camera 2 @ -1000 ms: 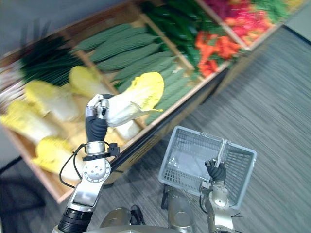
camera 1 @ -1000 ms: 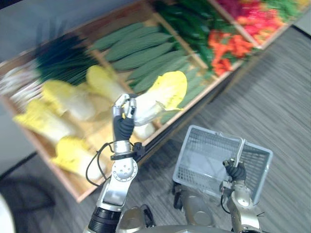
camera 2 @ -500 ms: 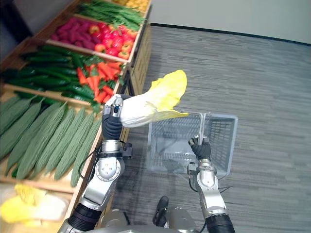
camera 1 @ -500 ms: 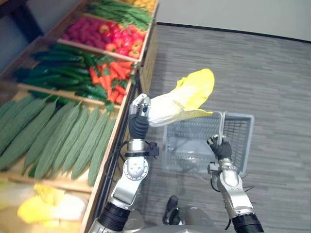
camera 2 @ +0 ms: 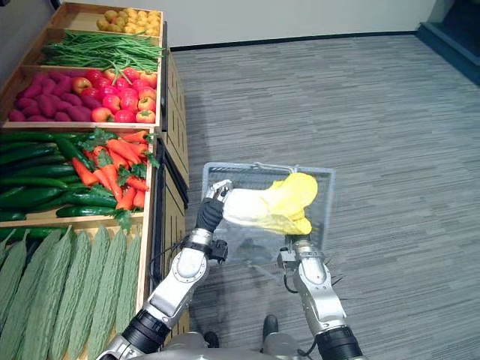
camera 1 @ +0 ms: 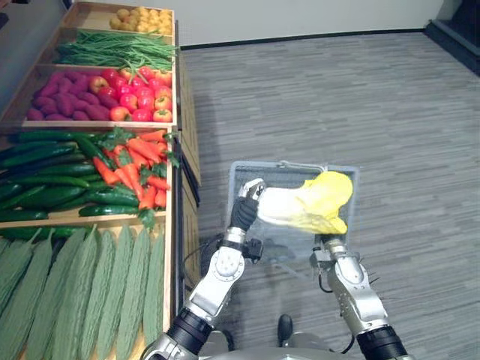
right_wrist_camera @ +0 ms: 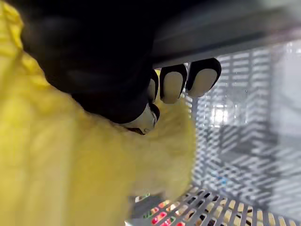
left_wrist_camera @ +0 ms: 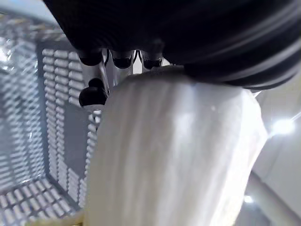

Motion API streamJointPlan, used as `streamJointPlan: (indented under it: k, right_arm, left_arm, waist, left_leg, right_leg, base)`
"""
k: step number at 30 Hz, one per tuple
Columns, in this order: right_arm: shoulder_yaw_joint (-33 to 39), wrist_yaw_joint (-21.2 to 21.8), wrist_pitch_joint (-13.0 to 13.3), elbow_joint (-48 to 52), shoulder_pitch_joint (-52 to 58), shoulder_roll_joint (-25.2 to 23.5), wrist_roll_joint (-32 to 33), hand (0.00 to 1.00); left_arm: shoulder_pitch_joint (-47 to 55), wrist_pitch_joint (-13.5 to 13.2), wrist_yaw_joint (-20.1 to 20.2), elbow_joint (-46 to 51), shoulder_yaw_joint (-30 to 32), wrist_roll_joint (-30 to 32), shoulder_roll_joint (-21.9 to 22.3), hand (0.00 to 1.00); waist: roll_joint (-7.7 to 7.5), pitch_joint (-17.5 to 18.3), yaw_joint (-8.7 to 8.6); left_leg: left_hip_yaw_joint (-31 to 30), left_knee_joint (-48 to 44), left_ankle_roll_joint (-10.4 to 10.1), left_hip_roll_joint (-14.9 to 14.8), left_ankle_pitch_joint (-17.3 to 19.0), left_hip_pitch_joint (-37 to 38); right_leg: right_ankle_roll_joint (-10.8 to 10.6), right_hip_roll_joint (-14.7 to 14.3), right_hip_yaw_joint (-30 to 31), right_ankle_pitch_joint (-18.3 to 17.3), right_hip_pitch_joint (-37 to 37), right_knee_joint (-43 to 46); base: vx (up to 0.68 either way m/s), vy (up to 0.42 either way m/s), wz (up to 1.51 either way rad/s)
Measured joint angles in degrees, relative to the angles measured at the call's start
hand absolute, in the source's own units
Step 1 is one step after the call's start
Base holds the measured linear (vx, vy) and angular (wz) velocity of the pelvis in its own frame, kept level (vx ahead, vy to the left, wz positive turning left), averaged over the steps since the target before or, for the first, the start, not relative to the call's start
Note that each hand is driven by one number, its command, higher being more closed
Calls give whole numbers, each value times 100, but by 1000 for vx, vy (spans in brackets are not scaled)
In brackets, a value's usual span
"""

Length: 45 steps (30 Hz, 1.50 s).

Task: Pick vegetable in the basket

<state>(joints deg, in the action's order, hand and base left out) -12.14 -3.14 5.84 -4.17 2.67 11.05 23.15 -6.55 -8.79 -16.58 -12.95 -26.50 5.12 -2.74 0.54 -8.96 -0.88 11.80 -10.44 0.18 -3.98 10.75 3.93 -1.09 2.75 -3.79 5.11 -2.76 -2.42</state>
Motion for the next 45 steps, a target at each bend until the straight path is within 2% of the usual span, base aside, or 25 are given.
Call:
streamJointPlan:
  k: [5, 6, 8, 12, 16, 20, 28, 33, 38, 45]
  right_arm:
    - [-309, 80, -29, 269, 75, 131, 395, 100]
    - [-437, 84, -29, 350, 74, 128, 482, 100]
    - [-637, 92, -28, 483, 71, 94, 619, 100]
    - [-654, 99, -5, 531, 65, 60, 931, 100]
    - [-859, 234, -2, 532, 66, 59, 1060, 100]
    - [-857, 269, -9, 532, 90, 46, 1061, 100]
    - [-446, 353, -12, 530, 534, -170, 1073, 100]
    - [-225, 540, -22, 279, 682, -181, 1003, 100]
    - [-195, 599, -228, -150, 887, -241, 986, 100]
    - [-196, 725, -259, -226, 1079, -346, 1158, 100]
  left_arm:
    - [6, 311, 45, -716, -49, 376, -236, 100]
    - [14, 374, 105, -823, -110, 477, -246, 0]
    - [28, 458, 226, -982, -426, 715, -246, 0]
    - [46, 509, 411, -1228, -711, 990, -230, 0]
    - [48, 648, 375, -1269, -619, 1114, -207, 0]
    - [48, 662, 386, -1364, -499, 1229, -196, 0]
    - [51, 663, 440, -981, -423, 1485, -202, 0]
    - [57, 600, 647, -727, -260, 1642, -194, 0]
    - [65, 564, 661, -686, -206, 2066, -196, 0]
    - [93, 458, 674, -679, -216, 2358, -182, 0]
  waist:
    - [-31, 9, -102]
    - [-64, 23, -119]
    - [-155, 79, -131]
    - [-225, 121, -157]
    - [-229, 124, -136]
    - [-238, 131, -135]
    - [-241, 133, -137]
    - [-241, 135, -149]
    - [-226, 145, -167]
    - [-218, 152, -210]
  left_leg:
    - [149, 119, -2, 18, -9, 96]
    - [179, 135, 8, 19, -15, 107]
    - [238, 139, 8, 18, -15, 113]
    - [265, 144, 9, 19, -14, 117]
    - [249, 144, 10, 21, -14, 92]
    - [214, 153, 9, 41, -15, 48]
    - [70, 199, 47, 86, -81, 28]
    - [37, 260, 42, 91, -129, 66]
    - [-2, 369, 19, 108, -191, 155]
    - [-9, 466, -46, 132, -239, 168]
  right_leg:
    - [68, -16, 225, 50, 0, -100]
    - [67, -16, 249, 50, 0, -115]
    - [46, -18, 307, 66, -1, -169]
    - [44, -21, 373, 70, -1, -181]
    - [43, -19, 378, 70, -1, -211]
    - [-16, 4, 358, 109, -2, -290]
    - [-58, 40, 215, 109, -10, -279]
    - [-72, 41, 155, 106, -34, -270]
    - [-95, 51, 70, 89, -101, -270]
    - [-158, 69, 61, 45, -85, -272]
  base:
    - [-17, 12, -18]
    - [-37, 5, -14]
    - [-31, -8, -14]
    - [-44, -5, -7]
    - [-58, -10, 1]
    - [-41, -10, 3]
    - [-10, 10, 10]
    - [-4, -1, 5]
    - [-41, -18, 5]
    - [-52, -21, 0]
